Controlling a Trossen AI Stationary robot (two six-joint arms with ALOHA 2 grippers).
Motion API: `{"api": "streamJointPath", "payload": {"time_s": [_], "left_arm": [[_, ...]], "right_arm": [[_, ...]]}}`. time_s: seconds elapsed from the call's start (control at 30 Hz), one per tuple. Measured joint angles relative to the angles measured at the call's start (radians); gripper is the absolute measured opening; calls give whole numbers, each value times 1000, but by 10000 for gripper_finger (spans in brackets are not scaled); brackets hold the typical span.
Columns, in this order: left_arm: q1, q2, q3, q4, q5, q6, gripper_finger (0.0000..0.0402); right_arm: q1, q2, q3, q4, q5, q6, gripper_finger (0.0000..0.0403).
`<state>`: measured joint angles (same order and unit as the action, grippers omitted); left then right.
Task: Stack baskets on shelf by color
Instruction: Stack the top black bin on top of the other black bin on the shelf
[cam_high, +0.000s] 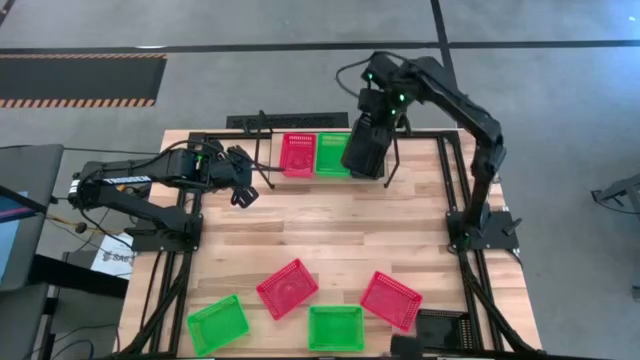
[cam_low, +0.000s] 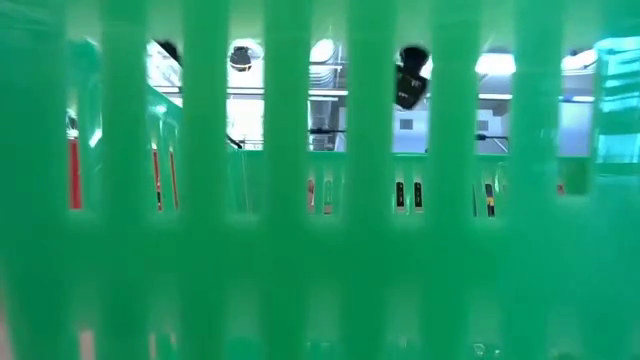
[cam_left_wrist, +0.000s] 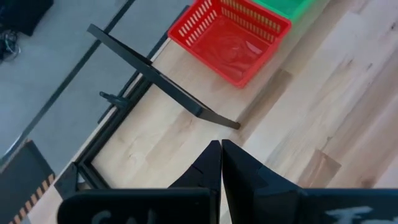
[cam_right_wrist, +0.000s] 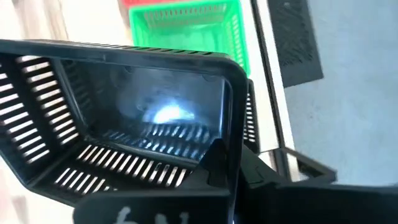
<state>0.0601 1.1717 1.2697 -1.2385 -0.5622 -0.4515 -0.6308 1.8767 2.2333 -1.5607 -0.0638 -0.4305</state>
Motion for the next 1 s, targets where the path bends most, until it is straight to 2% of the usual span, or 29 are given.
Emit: {"api": "streamJointPath", "payload": {"time_s": [0.1, 0.27, 0.5, 1.0], "left_arm": [[0, 0, 0, 1, -1, -20, 0], [0, 0, 0, 3, -1, -29, 0], [0, 0, 0, 3, -3, -19, 0], [0, 0, 0, 3, -3, -21, 0]], "right_arm": [[-62, 46, 0, 1, -83, -127, 3], [-145, 98, 2, 75, -254, -212, 3], [-201, 154, -1, 39, -249, -281, 3], [-196, 238, 0, 35, -188, -333, 3]]}}
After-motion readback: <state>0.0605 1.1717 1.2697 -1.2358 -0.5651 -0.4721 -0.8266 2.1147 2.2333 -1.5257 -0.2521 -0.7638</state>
